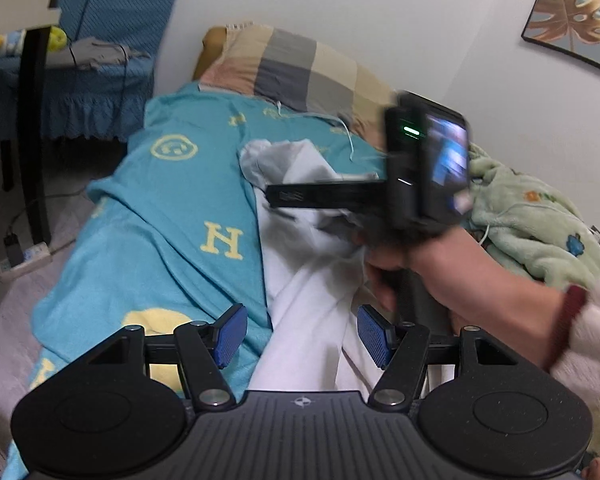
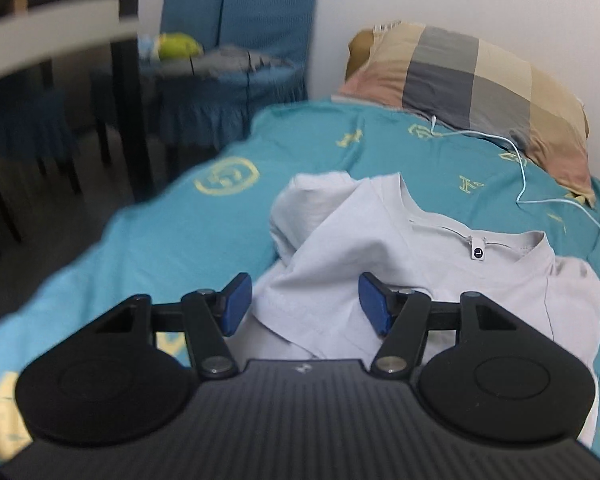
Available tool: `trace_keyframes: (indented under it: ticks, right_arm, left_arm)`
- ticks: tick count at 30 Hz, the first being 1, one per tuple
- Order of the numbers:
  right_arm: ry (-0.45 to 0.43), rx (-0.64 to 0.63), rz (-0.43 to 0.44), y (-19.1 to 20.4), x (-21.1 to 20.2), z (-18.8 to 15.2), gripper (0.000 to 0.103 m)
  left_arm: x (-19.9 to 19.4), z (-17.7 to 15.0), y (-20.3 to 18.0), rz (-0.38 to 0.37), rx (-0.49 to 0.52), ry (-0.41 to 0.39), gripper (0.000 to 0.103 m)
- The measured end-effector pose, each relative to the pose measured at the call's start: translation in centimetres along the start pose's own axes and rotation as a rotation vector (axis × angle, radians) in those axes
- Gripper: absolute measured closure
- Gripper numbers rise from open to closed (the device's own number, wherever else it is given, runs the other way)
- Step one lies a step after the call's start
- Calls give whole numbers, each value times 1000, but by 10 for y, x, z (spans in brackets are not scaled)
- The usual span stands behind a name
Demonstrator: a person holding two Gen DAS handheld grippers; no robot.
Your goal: Fold clothes
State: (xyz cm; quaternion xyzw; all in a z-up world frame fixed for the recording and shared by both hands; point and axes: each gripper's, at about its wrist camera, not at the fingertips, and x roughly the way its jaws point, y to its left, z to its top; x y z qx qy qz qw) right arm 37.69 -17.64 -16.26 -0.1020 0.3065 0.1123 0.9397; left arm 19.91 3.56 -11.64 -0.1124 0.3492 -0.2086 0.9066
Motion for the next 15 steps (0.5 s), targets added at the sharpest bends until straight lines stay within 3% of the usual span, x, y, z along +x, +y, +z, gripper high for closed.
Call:
trace_keyframes:
  ticks: [1,2,3,6,10,15]
  right_arm:
    - [22,-25,-24,1,5,1,54]
    - [29,-30,-42,-1,6,2,78]
    - [36,-34,-59,-4,7,3,89]
    - [-23,131,-16,-32,-11,12,92]
    - [-94,348,-47,-83,-35,19,95]
    - [-45,552,-150,-157,-34,-5,95]
  left_arm:
    - [2,-1,0,-2,2,3,39]
    - [2,-1,0,-3,2,3,39]
    - [2,-2,0,-4,1,2,39]
    - [0,-2,1,-6,-8,-6,39]
    - [-4,-1,-3,-2,-7,-17,39]
    - [0,-2,-6,-5,1,-13,39]
